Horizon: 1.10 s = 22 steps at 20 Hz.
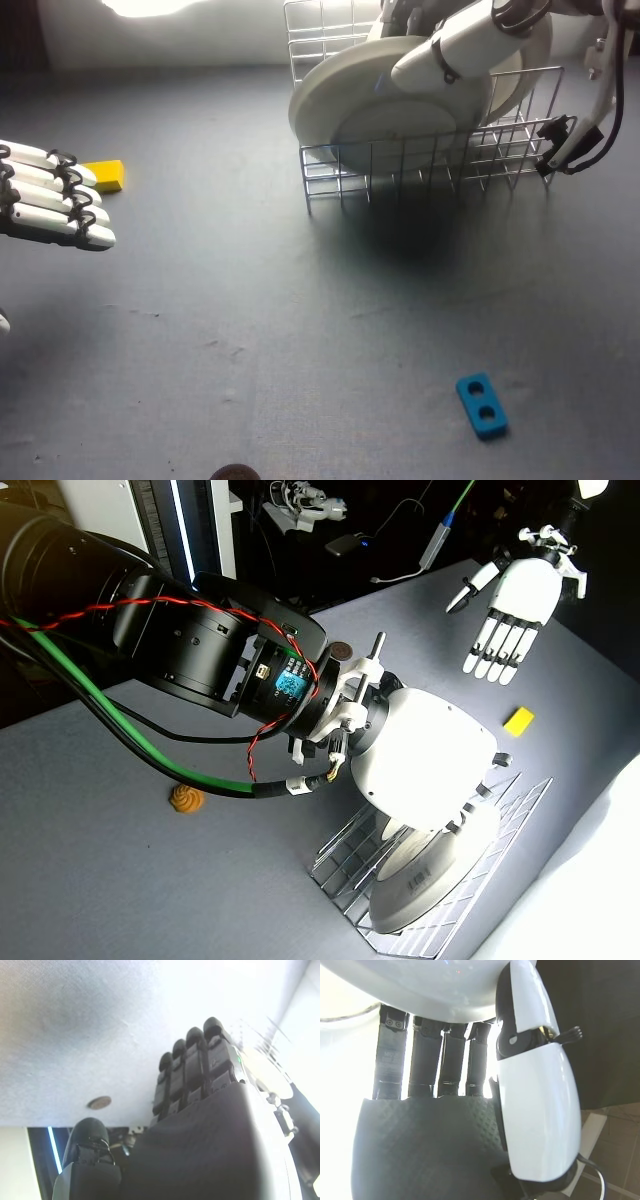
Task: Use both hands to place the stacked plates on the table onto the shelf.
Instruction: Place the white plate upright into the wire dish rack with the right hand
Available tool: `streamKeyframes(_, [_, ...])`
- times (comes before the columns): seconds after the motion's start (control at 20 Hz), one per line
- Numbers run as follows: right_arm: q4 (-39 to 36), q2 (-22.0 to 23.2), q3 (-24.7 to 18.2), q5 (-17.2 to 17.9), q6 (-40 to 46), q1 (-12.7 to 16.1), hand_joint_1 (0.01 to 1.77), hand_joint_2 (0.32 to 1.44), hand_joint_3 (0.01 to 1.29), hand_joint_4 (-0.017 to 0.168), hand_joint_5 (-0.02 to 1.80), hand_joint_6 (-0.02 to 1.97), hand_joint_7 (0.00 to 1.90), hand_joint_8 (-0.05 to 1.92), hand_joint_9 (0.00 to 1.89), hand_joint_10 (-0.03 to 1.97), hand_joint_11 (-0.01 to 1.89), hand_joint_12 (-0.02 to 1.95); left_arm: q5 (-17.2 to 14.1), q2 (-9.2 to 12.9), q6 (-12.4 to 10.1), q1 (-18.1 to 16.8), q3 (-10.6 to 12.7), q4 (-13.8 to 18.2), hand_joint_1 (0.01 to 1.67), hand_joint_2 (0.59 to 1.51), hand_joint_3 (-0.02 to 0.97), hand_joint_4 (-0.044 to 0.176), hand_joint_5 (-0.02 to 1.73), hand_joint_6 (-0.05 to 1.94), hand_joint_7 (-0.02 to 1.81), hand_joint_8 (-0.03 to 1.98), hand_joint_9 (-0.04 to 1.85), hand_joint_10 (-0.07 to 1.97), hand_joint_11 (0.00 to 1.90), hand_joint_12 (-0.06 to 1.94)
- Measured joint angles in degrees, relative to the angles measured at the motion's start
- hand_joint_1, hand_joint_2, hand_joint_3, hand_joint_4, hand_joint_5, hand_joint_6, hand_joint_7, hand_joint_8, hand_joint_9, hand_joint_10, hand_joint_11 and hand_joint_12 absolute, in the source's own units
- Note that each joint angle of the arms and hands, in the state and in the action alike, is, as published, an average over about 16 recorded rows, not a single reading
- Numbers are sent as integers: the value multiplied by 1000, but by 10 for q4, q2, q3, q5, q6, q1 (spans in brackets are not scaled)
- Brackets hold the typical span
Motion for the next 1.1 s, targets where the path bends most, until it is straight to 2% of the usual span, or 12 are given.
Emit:
streamKeyframes(0.35, [0,-1,0,1,0,-2,1247,1017,17,0,915,871,1050,876,1286,26,778,1156,0,0,0,0,0,0,15,1181,17,-2,100,18,131,14,108,16,17,142])
streamKeyframes(0.55, [0,-1,0,2,1,-3,1233,1026,17,-2,905,862,1026,706,1223,24,729,1184,0,0,0,-1,0,0,16,1180,16,-2,102,18,134,13,111,16,17,147])
streamKeyframes(1.1, [0,-3,0,8,2,-7,1108,1058,17,-5,871,343,979,123,1006,20,516,1241,-1,0,0,-1,0,0,16,1180,16,-2,108,18,129,14,105,16,17,165])
